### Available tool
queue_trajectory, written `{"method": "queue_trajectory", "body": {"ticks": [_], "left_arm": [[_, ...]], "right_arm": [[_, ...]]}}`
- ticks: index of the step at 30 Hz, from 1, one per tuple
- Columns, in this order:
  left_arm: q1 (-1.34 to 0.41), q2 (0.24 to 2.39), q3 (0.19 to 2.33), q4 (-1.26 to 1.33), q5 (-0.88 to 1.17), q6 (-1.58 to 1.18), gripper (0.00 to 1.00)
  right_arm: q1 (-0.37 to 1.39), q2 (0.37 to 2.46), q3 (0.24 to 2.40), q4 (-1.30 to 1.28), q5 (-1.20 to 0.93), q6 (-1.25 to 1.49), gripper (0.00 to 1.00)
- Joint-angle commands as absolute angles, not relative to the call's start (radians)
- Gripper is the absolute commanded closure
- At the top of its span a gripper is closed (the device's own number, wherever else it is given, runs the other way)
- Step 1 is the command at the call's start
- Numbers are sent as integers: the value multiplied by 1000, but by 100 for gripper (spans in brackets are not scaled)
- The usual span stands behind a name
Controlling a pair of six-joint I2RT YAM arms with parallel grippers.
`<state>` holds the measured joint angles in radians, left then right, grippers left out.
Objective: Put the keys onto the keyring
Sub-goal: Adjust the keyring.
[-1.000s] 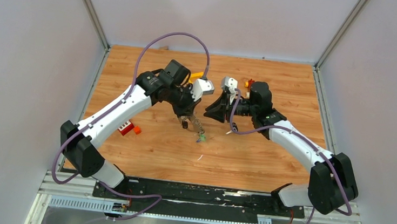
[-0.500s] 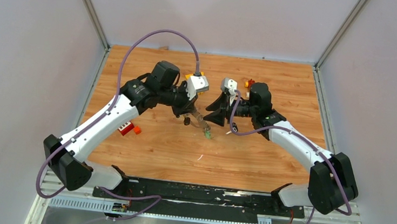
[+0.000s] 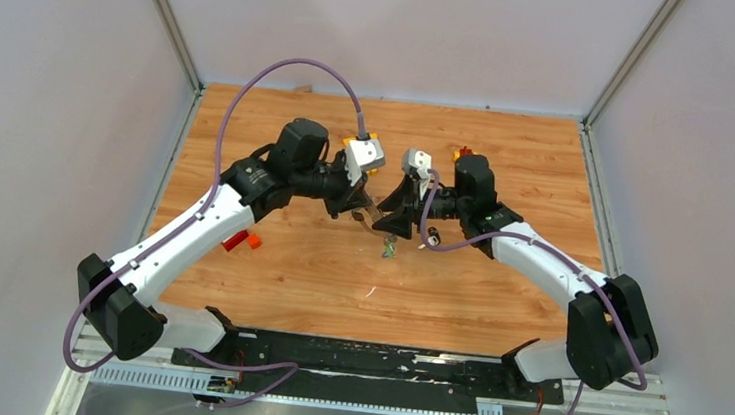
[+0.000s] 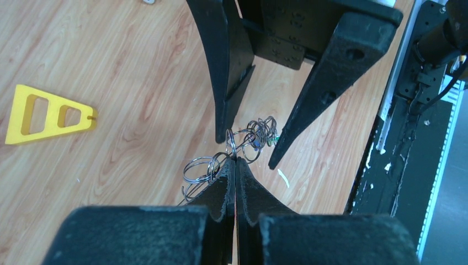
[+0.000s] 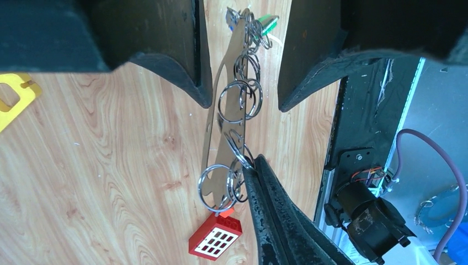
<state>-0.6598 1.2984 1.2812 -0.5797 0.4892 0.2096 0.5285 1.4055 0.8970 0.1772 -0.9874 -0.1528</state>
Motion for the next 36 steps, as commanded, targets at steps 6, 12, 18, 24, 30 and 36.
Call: {"method": "queue_trajectory", "body": {"ticks": [6,12,18,24,30,36], "left_arm": [[-663,1278,1267,-449,488,120,100],[-663,1293,1254,-437,458,99,100],[-663,1333,1256,-445,412,76,100],[-664,1391,1278,-454,364,40,100],[-663,1433,1295,-466,310,13,100],[-656,1439,1303,-473,279,7,100]], "right_arm": [[545,1421,935,166,-927,-180,72],[546,1399,937,158,-841,-170,90],[550,1377,938,151,-756,-159,100],[568,1368,952,121,-694,-173,100],[574,1364,957,105,-660,-184,100],[575,1360,958,92,-622,-200,100]]}}
